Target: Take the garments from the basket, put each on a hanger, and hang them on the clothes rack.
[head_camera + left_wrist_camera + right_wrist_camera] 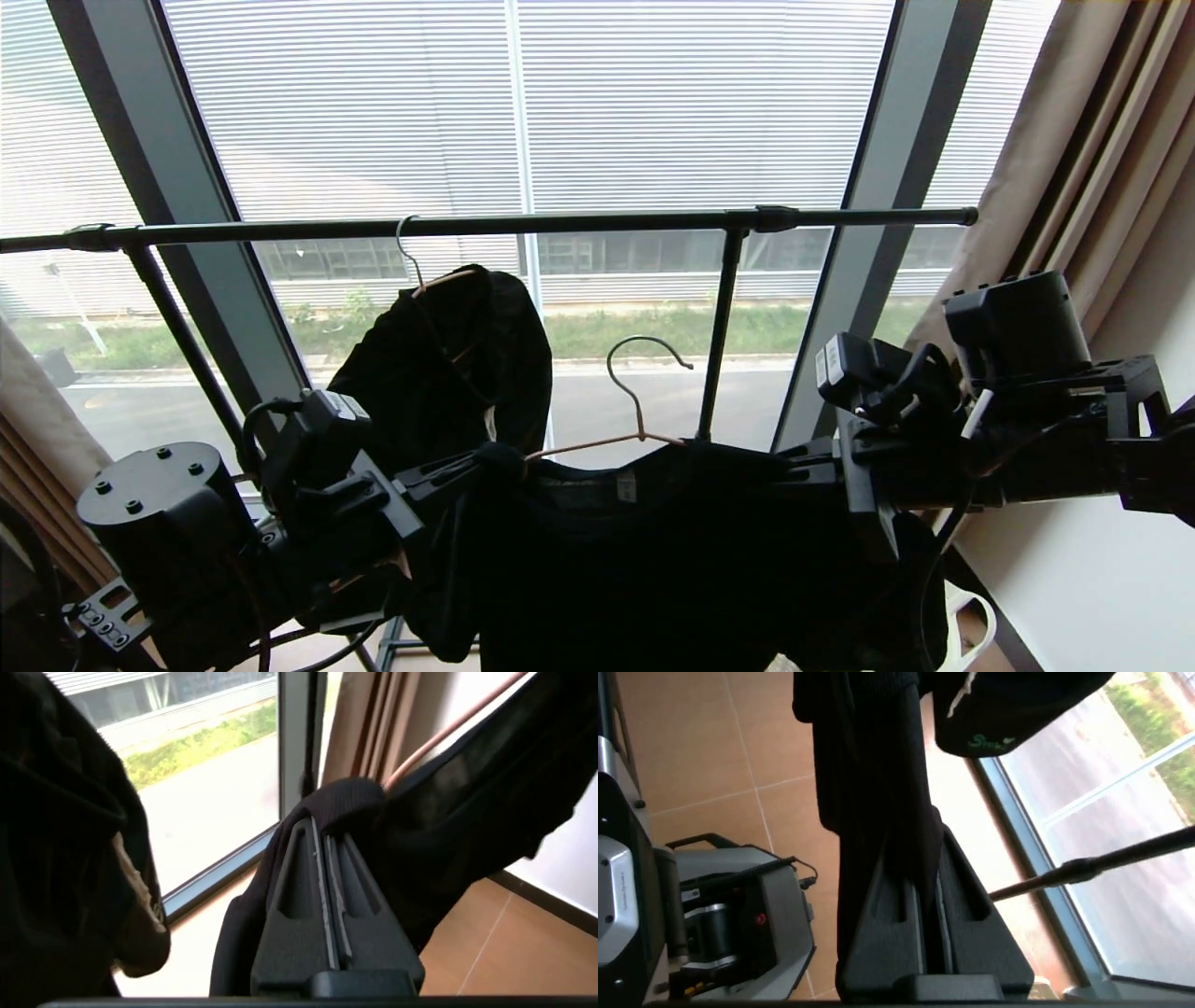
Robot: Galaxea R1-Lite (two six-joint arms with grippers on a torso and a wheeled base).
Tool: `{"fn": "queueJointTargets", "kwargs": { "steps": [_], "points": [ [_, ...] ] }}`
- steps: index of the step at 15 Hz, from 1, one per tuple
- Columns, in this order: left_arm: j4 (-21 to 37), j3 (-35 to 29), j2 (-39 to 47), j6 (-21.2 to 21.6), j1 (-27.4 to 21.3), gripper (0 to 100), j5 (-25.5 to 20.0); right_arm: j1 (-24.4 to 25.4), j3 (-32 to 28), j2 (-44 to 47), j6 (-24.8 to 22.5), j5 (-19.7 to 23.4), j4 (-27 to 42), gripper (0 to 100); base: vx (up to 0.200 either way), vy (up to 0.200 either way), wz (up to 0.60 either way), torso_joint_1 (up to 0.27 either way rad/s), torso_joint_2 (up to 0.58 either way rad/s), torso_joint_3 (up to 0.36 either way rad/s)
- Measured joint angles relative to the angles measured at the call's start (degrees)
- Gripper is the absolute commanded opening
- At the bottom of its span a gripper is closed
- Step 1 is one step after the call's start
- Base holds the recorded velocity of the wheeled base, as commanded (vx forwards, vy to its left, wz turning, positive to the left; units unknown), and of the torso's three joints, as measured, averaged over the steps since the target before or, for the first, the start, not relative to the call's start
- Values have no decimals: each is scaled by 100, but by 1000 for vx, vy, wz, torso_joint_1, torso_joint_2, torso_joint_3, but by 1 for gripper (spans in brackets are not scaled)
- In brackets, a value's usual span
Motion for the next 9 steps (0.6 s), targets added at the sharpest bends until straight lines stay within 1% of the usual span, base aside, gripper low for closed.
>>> {"fn": "queueJointTargets", "kwargs": {
  "steps": [2,4,6,8,9],
  "points": [
    [0,-48,-22,0,-34,0,-5,107,139,129,40,33,-228,0,0,0,0,0,0,0],
    [0,-69,-20,9,-22,0,-2,155,279,162,49,249,-261,0,0,0,0,0,0,0],
    [0,-85,-11,24,188,0,-7,101,425,59,122,657,-266,0,0,0,0,0,0,0],
    [0,-154,2,24,367,0,-65,16,552,-69,256,1189,-266,0,0,0,0,0,0,0],
    [0,-199,4,27,416,0,-143,0,591,-111,289,1325,-268,0,0,0,0,0,0,0]
  ]
}}
